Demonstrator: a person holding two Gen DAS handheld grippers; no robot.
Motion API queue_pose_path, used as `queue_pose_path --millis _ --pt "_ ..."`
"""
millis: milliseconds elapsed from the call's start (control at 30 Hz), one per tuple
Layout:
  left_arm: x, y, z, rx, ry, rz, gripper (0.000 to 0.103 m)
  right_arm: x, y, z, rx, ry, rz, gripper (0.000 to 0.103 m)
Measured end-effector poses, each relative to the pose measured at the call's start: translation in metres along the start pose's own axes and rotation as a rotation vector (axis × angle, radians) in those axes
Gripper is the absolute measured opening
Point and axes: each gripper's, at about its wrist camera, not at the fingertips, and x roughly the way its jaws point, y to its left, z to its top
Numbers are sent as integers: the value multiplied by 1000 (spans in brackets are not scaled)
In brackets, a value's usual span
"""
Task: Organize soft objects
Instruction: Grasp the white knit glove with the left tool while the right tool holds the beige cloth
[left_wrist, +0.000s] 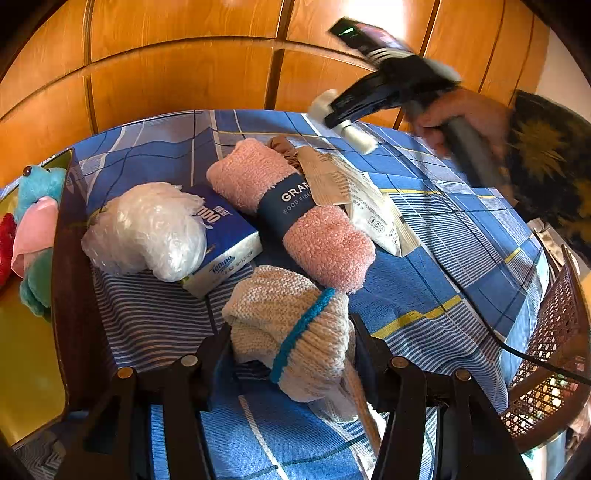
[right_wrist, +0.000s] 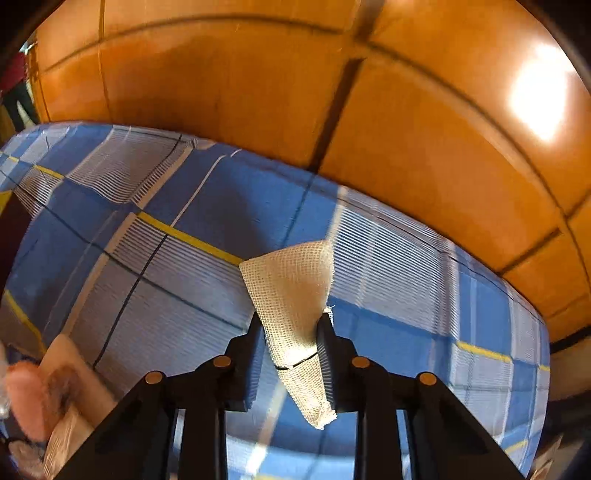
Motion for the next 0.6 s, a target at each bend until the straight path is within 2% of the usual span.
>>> queue_pose_path --millis 67,200,367,600 --pt "0 -2 0 4 0 6 57 -18 -4 -15 34 1 2 26" --pt "-1 -4 0 2 1 15 56 -39 -3 -50 91 50 61 26" --pt "-8 -6 1 -8 7 25 55 -22 2 -92 134 104 73 28" --pt "-32 -15 1 13 -44 44 55 -16 9 -102 132 56 71 30"
